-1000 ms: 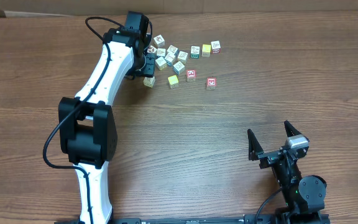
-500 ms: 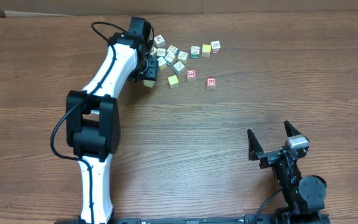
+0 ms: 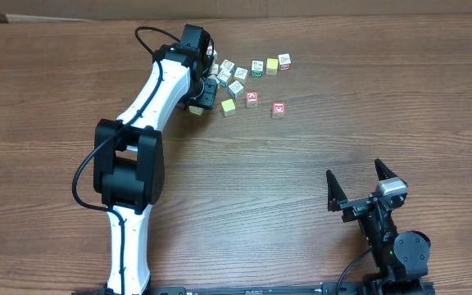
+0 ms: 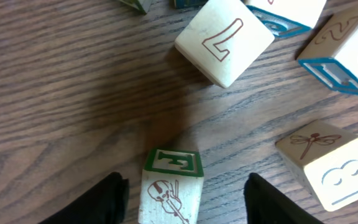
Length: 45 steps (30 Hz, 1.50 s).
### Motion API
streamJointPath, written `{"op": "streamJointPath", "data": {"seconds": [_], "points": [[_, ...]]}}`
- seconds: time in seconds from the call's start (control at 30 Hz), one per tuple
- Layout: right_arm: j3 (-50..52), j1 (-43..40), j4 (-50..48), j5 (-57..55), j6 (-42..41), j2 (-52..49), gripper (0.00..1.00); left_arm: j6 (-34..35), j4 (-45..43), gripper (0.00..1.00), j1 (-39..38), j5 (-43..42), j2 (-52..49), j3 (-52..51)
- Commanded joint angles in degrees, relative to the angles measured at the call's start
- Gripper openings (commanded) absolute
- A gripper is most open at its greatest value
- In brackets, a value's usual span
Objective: Form a horizontal line
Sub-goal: 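Lower the left gripper over the green-lettered white block at cluster's left, then close the left gripper on the green-lettered white block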
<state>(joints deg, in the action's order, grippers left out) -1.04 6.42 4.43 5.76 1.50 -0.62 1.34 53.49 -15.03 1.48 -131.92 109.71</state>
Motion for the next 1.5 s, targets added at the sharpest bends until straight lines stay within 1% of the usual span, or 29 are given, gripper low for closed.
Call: {"op": "streamJointPath", "data": {"seconds": [0.0, 0.07, 0.13, 0.2, 0.27, 0.33, 0.37, 0.43, 0.57, 0.6, 0.63, 0.67, 0.7, 0.83, 0.9, 0.97, 1.0, 1.07, 1.13, 1.4, 1.47], "points": [[0.6, -0.2, -0.2, 0.1, 0.3, 0.5, 1.00, -1.6, -0.7, 0.63, 0.0, 0.9, -0.9, -0.5], [0.6, -0.2, -0.2, 0.1, 0.3, 0.5, 1.00, -1.7, -1.8, 0.68, 0.0, 0.9, -0.9, -1.6], [0.6, -0.2, -0.2, 0.1, 0.3, 0.5, 1.00, -2.3, -2.7, 0.69, 0.0, 0.9, -0.9, -2.6], [0.6, -0.2, -0.2, 0.1, 0.3, 0.5, 1.00, -2.7, -2.8, 0.65, 0.0, 0.9, -0.9, -2.7], [0.6, -0.2, -0.2, 0.1, 0.3, 0.5, 1.00, -2.7, -3.2, 0.58, 0.0, 0.9, -0.9, -2.7], [0.6, -0.2, -0.2, 0.1, 0.3, 0.5, 1.00, -2.7, -3.3, 0.57, 0.0, 0.9, -0.9, -2.7], [0.6, -0.2, -0.2, 0.1, 0.3, 0.5, 1.00, -2.7, -3.3, 0.57, 0.0, 1.0, -0.9, -2.7], [0.6, -0.2, -0.2, 0.1, 0.3, 0.5, 1.00, -2.7, -3.2, 0.62, 0.0, 1.1, -0.9, -2.7], [0.6, -0.2, -0.2, 0.1, 0.3, 0.5, 1.00, -2.6, -2.8, 0.65, 0.0, 0.8, -0.9, -2.7], [0.6, -0.2, -0.2, 0.1, 0.3, 0.5, 1.00, -2.6, -2.8, 0.67, 0.0, 0.5, -0.9, -2.7], [0.6, -0.2, -0.2, 0.1, 0.3, 0.5, 1.00, -2.6, -2.8, 0.74, -0.1, 0.3, -0.9, -2.7], [0.6, -0.2, -0.2, 0.1, 0.3, 0.5, 1.00, -2.6, -2.8, 0.86, -0.1, -0.1, -0.9, -2.7], [0.6, -0.2, -0.2, 0.1, 0.3, 0.5, 1.00, -2.6, -2.8, 1.00, 0.0, -0.7, -0.9, -2.7], [0.6, -0.2, -0.2, 0.1, 0.3, 0.5, 1.00, -2.7, -2.8, 1.00, 0.0, -3.8, -0.9, -2.7], [0.6, -0.2, -0.2, 0.1, 0.3, 0.5, 1.00, -2.8, -2.9, 1.00, 0.0, -3.9, -0.9, -2.7], [0.6, -0.2, -0.2, 0.1, 0.3, 0.5, 1.00, -2.9, -3.0, 0.84, 0.0, -2.5, -0.9, -2.7], [0.6, -0.2, -0.2, 0.1, 0.3, 0.5, 1.00, -2.9, -3.0, 0.75, 0.0, -1.9, -0.9, -2.7], [0.6, -0.2, -0.2, 0.1, 0.3, 0.5, 1.00, -2.9, -3.1, 0.62, 0.0, -0.4, -0.9, -2.7], [0.6, -0.2, -0.2, 0.1, 0.3, 0.5, 1.00, -2.9, -3.2, 0.59, 0.0, 0.0, -0.9, -2.7], [0.6, -0.2, -0.2, 0.1, 0.3, 0.5, 1.00, -2.9, -3.3, 0.58, 0.0, 0.0, -0.9, -2.7], [0.6, -0.2, -0.2, 0.1, 0.3, 0.5, 1.00, -2.9, -3.1, 0.56, 0.0, 0.0, -0.9, -2.8]]}}
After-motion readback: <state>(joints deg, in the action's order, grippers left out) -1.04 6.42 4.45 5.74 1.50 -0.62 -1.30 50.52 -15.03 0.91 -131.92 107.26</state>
